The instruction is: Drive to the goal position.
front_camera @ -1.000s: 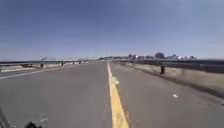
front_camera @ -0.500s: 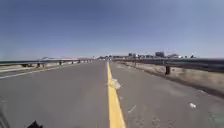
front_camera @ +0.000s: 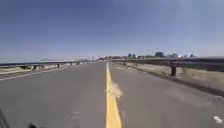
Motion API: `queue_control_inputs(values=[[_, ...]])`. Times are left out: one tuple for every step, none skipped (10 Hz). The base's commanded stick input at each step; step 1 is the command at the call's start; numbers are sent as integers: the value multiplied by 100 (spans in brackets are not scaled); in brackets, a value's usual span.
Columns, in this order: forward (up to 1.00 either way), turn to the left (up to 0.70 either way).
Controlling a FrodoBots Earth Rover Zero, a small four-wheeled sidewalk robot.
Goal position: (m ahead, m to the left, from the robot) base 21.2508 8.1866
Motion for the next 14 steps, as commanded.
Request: queue_control_inputs(values=[[85, 0], [85, 0], [85, 0], [85, 0], [85, 0], [85, 0], [85, 0], [85, 0], [85, 0], [85, 0], [85, 0], [85, 0], [85, 0], [85, 0]])
